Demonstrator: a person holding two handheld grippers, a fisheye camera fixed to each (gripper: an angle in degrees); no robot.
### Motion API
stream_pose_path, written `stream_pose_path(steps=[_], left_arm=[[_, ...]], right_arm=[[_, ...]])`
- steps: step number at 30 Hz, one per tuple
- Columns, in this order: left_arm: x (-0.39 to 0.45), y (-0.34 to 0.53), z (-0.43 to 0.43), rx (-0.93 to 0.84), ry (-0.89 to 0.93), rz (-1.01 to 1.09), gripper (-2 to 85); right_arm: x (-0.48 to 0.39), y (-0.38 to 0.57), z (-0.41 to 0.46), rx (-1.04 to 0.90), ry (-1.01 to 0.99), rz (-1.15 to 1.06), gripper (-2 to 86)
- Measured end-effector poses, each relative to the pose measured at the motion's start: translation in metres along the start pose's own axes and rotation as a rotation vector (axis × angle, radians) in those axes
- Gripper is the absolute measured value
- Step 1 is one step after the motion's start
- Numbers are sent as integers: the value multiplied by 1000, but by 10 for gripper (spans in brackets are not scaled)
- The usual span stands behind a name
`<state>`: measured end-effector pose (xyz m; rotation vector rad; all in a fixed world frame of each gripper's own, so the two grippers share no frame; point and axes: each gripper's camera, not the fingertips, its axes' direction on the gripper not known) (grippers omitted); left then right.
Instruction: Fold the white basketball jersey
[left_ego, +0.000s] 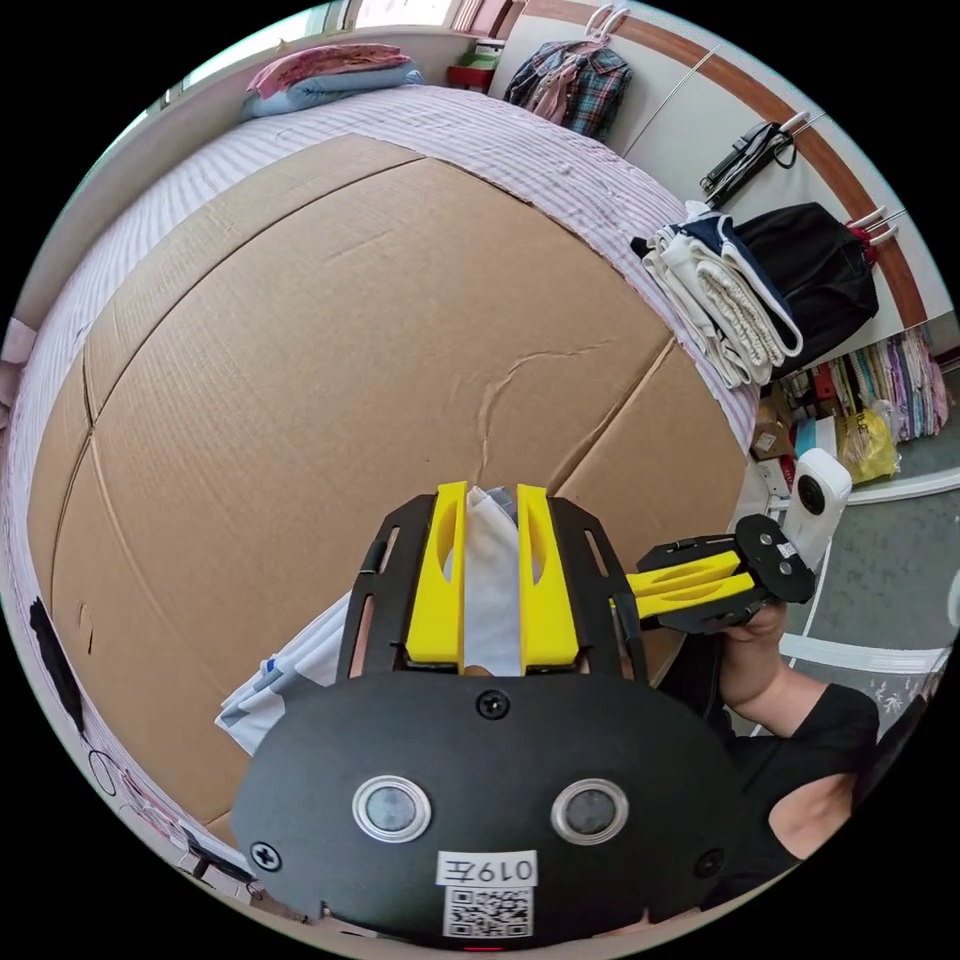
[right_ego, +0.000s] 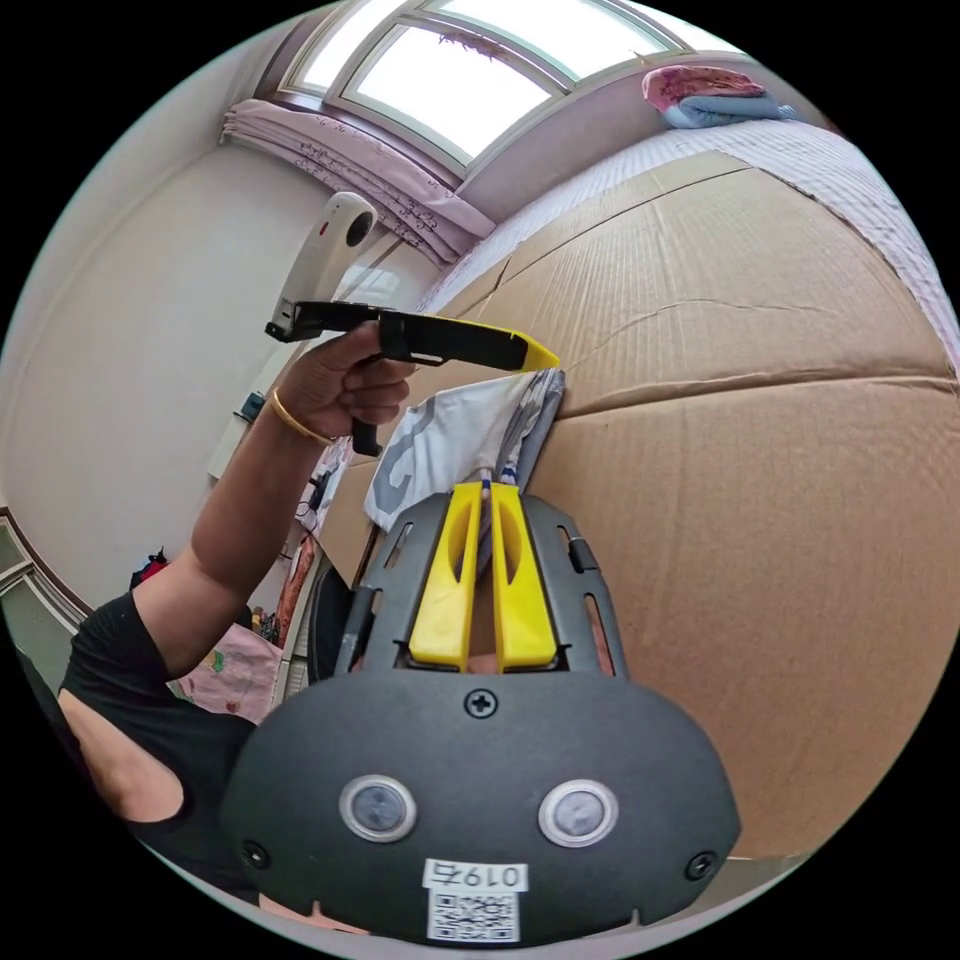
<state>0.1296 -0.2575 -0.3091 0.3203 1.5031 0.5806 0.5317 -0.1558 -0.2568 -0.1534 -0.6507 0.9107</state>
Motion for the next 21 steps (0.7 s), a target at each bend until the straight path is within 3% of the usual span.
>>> stream_pose_path(steps=[12,21], left_arm=[[-20,85,-52,184,-18,-25,73],[-18,100,-30,134,-8,10,67]], right_arm=[[11,-19,-51,86,-183,77,73],[-7,-41,-41,2,-126,73,60]])
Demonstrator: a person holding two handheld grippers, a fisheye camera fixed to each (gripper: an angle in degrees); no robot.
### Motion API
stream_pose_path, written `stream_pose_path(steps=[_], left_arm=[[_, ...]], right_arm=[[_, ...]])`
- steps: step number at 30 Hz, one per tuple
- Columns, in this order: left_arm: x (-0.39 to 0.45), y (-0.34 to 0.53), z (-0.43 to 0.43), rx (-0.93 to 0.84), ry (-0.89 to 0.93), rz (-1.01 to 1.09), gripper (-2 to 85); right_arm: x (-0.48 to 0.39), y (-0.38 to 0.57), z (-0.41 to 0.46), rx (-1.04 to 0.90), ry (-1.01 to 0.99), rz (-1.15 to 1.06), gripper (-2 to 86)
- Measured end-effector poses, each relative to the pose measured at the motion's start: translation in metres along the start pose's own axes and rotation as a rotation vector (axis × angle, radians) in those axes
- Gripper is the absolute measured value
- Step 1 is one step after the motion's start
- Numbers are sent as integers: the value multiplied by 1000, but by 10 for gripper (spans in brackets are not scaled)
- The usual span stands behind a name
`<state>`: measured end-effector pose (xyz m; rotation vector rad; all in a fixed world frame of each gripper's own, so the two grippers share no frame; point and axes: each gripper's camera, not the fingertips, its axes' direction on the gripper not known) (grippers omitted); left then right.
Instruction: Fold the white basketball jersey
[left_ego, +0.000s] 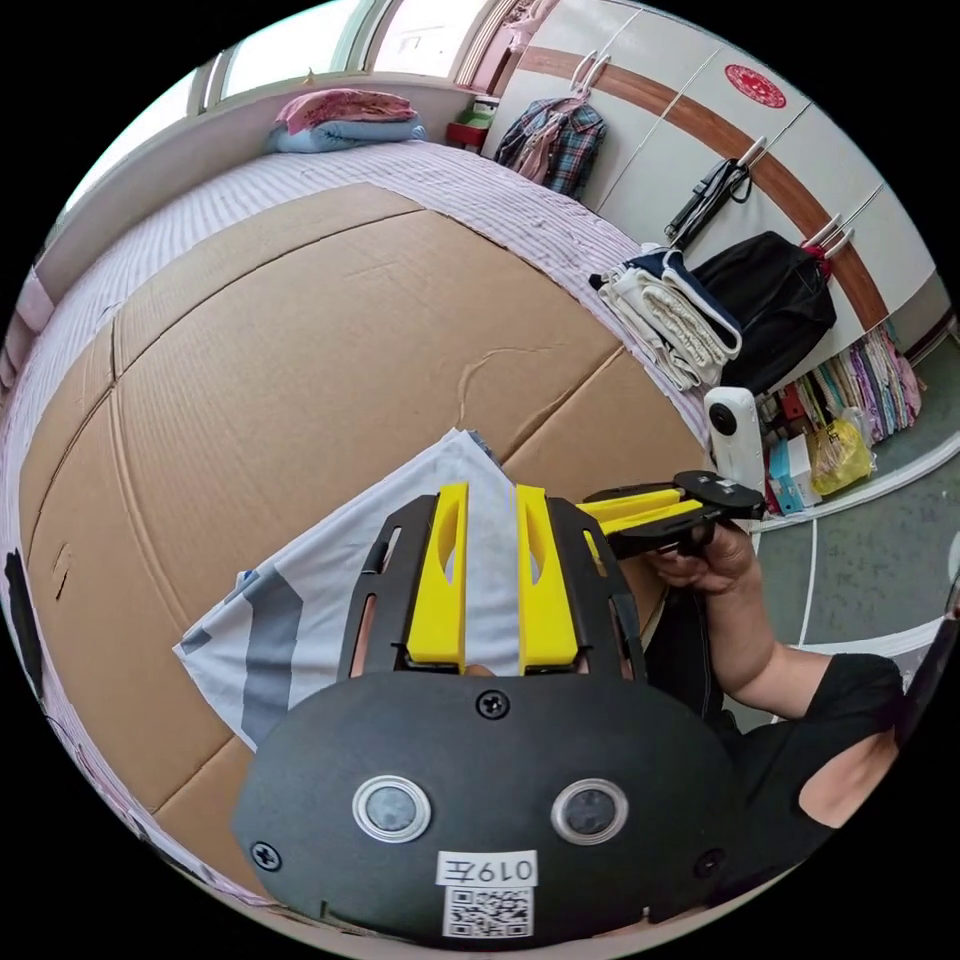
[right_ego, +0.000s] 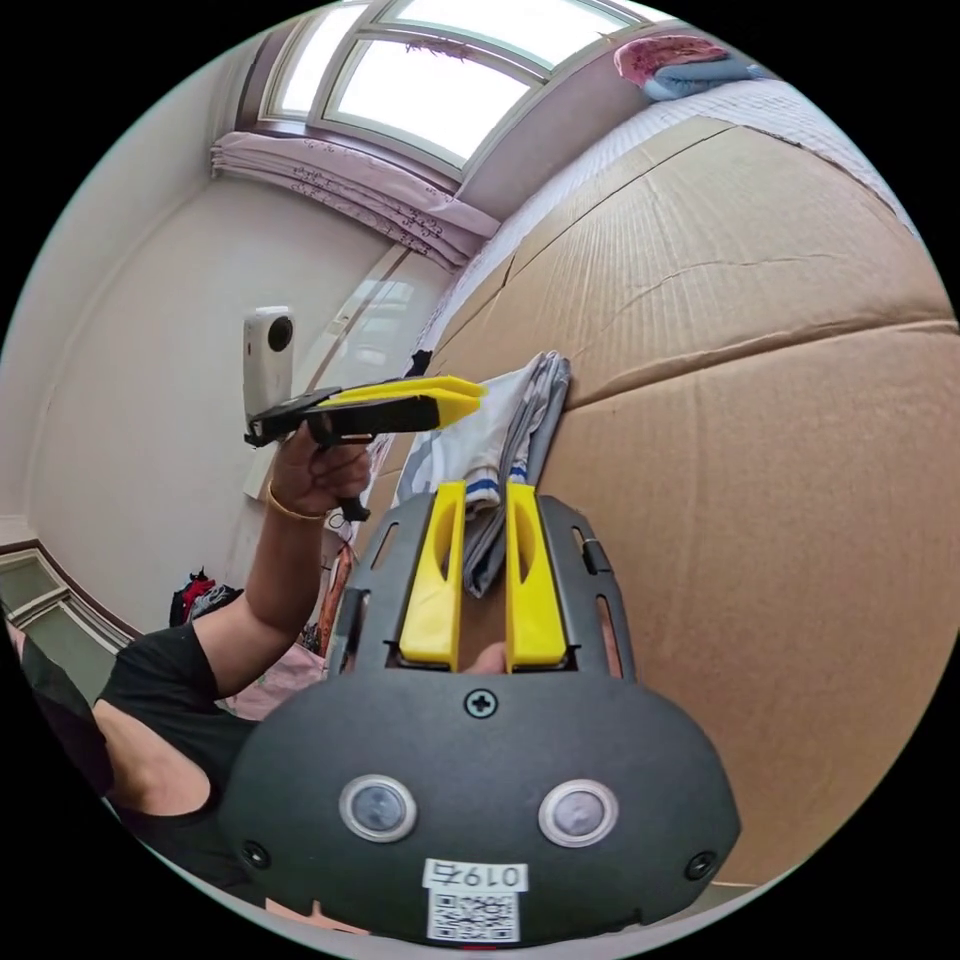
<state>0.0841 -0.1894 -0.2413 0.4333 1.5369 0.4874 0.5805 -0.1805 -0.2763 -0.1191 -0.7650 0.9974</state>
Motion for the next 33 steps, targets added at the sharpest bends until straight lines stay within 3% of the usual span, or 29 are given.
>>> stream_pose_path(steps=[7,21,33], left_arm=[[-6,-15,6,-14,-38,-39,75],[-7,-28,37,-140,-155,-105,40],[6,8,40,-126,-162,-132,22]], right_arm=[[-18,-10,-11,7,95,-68,-1],[3,-28,-26,-3,117,-67,4],[58,-35,-41,-2,167,-68,10]])
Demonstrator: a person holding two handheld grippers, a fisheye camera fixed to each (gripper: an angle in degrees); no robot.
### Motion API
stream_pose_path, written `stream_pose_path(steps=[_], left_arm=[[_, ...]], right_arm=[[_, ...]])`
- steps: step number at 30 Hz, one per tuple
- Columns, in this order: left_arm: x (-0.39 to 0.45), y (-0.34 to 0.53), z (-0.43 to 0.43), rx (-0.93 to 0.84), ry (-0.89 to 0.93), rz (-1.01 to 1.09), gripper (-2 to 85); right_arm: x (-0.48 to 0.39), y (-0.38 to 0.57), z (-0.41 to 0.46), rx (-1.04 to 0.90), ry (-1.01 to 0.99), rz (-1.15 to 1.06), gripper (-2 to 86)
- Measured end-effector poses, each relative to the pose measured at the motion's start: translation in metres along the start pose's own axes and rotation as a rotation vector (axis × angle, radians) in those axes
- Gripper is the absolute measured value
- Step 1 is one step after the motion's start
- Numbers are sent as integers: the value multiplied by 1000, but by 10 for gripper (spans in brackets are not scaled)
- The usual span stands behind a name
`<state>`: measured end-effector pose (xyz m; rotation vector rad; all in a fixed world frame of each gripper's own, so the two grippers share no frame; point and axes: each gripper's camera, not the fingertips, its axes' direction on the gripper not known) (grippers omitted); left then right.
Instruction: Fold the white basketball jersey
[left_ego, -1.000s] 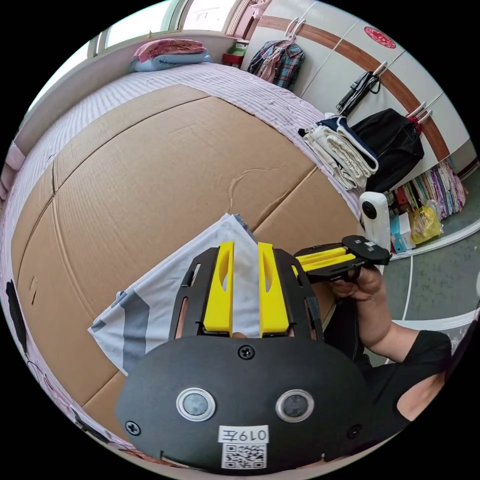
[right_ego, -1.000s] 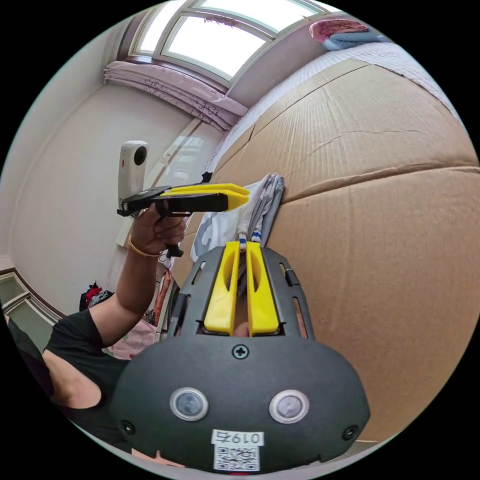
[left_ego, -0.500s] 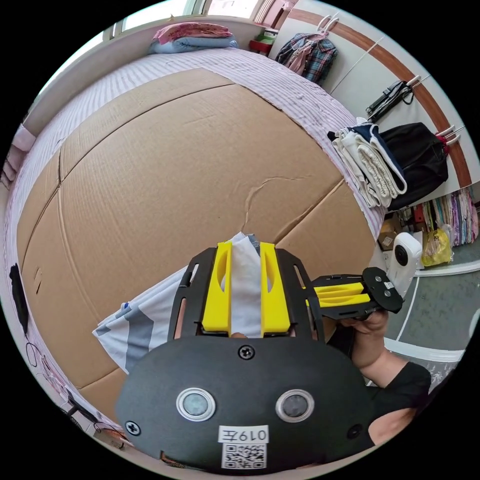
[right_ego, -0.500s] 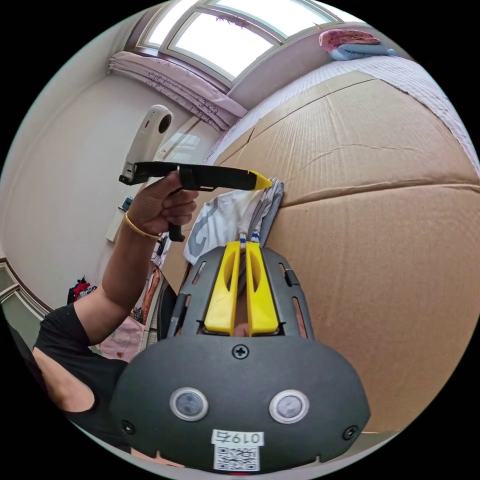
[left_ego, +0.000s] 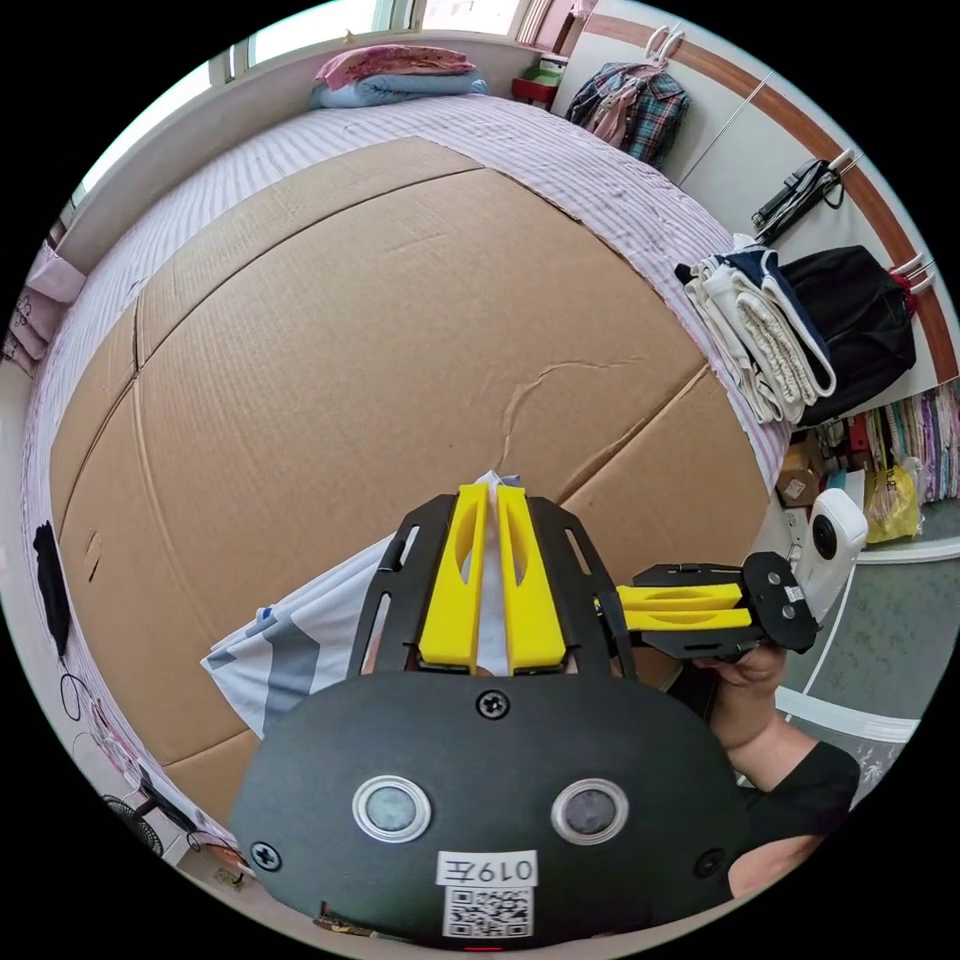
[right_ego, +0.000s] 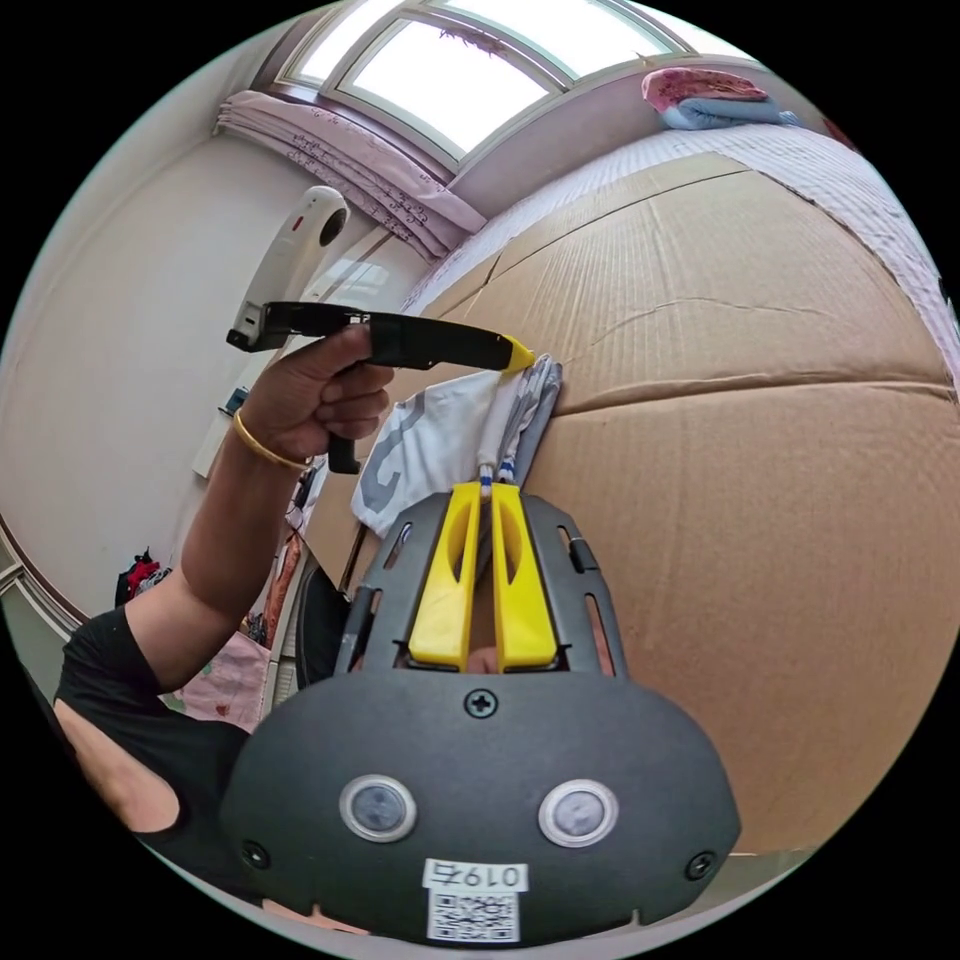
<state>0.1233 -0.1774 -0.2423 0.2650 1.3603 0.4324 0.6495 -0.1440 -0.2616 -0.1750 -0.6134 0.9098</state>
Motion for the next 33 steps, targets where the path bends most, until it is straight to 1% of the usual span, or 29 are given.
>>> stream_pose_path(steps=[4,7,9,13,15,16,17,18,19,20,21,22,24,25,27,28,29,30,31,33], left_arm=[[8,14,11,-17,-25,7,30],[13,31,10,6,3,23,49],[10,49,4,58,126,33,79],[-8,89,-16,195,277,-21,90],[-4,137,-32,269,334,45,89],[1,152,-37,289,335,82,89],[17,188,-45,333,309,176,90],[37,229,-50,377,249,263,90],[48,251,-51,401,211,306,91],[69,295,-50,444,125,376,91],[88,333,-43,464,32,403,91],[98,351,-37,465,-18,416,90],[138,406,-6,427,-220,467,89],[147,416,3,416,-267,476,89],[185,453,32,415,-442,532,88],[194,460,38,423,-488,543,87],[211,474,49,435,-583,575,85],[226,483,59,440,-672,603,82],[234,487,64,439,-716,620,81],[258,500,83,424,-833,702,76]], right_arm=[[44,3,2,-11,-20,52,25],[68,8,0,-10,-20,31,46],[81,12,-1,-8,2,18,56],[116,29,-17,-16,32,-70,62],[133,40,-24,-32,-22,-130,57],[143,48,-25,-51,-86,-176,52],[149,56,-22,-89,-125,-233,48],[151,60,-20,-104,-121,-266,47],[153,70,-17,-112,-67,-326,44],[156,81,-15,-112,1,-367,42],[160,86,-14,-109,24,-380,40],[170,94,-12,-100,39,-404,38],[182,105,-11,-80,-13,-470,33],[187,113,-8,-60,-60,-518,28],[199,122,4,-50,-66,-537,25],[209,126,20,-84,-31,-546,27],[220,131,35,-126,52,-546,43],[227,135,39,-129,97,-546,51],[244,143,41,-119,157,-557,58],[275,154,34,-87,147,-553,64]])
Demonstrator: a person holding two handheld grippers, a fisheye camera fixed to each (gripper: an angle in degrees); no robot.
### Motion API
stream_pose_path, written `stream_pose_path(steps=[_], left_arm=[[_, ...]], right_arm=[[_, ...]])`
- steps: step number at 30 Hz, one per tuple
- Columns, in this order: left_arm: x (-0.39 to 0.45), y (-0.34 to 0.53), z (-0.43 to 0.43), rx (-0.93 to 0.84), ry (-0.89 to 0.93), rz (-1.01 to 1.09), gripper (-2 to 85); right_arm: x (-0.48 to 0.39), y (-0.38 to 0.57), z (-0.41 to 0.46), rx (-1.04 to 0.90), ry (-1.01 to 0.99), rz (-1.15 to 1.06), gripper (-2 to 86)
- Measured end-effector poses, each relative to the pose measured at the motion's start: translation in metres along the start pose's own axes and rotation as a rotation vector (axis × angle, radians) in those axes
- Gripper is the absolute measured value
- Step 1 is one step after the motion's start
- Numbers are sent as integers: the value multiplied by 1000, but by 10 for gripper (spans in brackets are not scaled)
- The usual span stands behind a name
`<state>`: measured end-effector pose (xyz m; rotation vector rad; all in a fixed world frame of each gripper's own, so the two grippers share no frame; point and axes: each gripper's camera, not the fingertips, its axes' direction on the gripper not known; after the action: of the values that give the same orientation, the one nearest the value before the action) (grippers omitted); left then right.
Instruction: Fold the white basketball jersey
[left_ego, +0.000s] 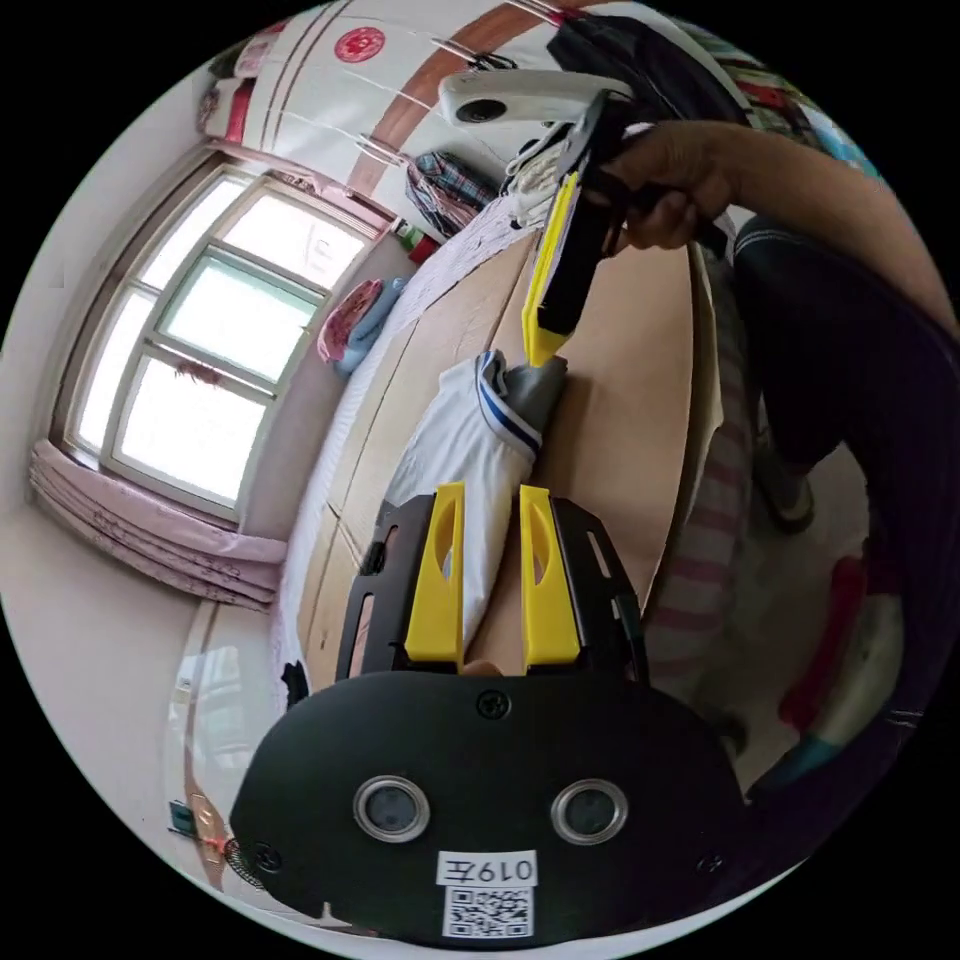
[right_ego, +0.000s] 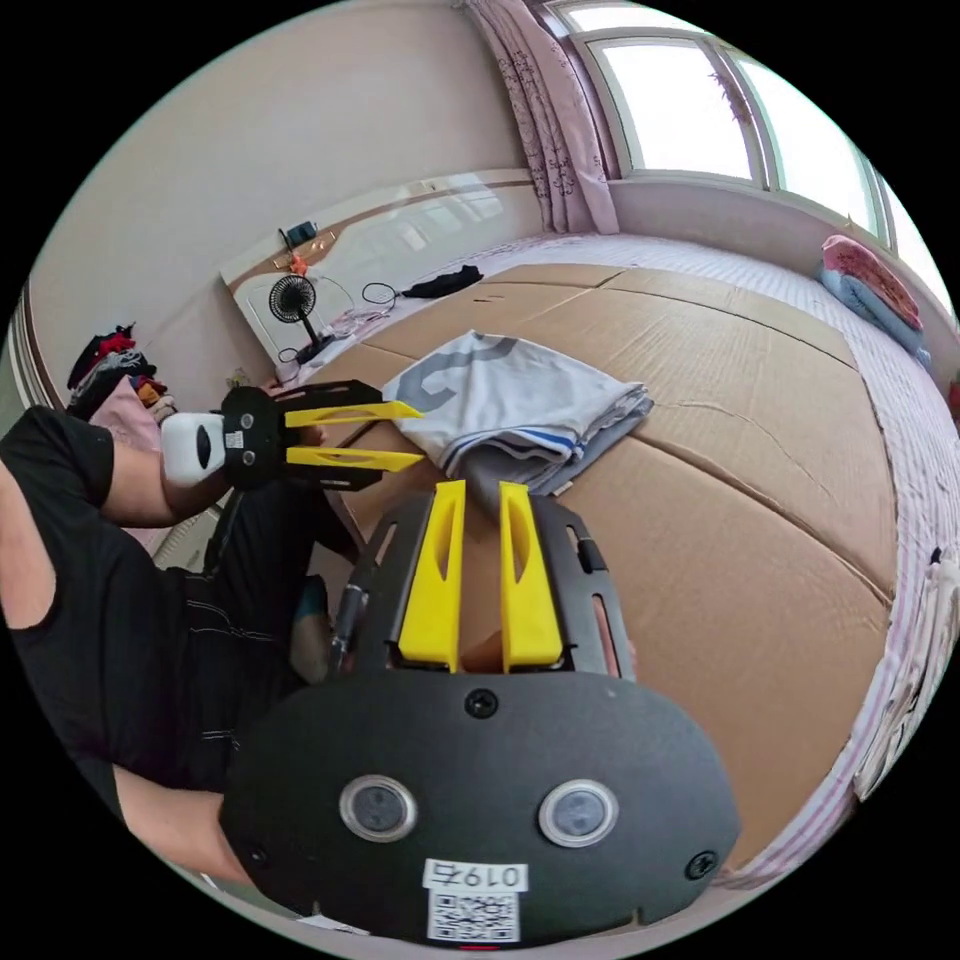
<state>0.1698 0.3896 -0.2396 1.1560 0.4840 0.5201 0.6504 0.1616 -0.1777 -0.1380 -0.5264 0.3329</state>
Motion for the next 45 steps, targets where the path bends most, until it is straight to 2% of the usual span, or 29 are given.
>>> stream_pose_path(steps=[4,8,12,18,23,26,29,33,35,38,42,45], left_arm=[[38,-4,-11,4,-29,154,76],[83,-5,-13,-26,-168,341,79],[108,-12,-21,-9,-183,394,77],[122,-11,-29,-4,-152,347,73],[122,-1,-32,10,-97,288,66],[121,5,-33,17,-63,264,60],[119,12,-33,31,-40,226,48],[106,22,-31,58,28,128,22],[98,27,-29,67,68,90,16],[90,34,-24,74,118,62,11],[92,38,-20,70,161,106,8],[96,39,-18,66,140,138,7]], right_arm=[[44,52,26,-1,28,16,85],[43,88,76,-56,229,-143,101],[57,119,119,-104,301,-230,112],[59,185,192,-114,622,-477,104],[66,238,281,-266,912,-720,95],[80,272,324,-365,984,-860,89],[114,302,357,-420,1041,-910,85],[145,332,384,-342,1083,-961,70],[170,355,402,-288,1175,-1013,22],[193,374,405,-290,1146,-1059,-1],[219,394,408,-302,1116,-1105,0],[237,410,427,-254,1211,-1103,31]])
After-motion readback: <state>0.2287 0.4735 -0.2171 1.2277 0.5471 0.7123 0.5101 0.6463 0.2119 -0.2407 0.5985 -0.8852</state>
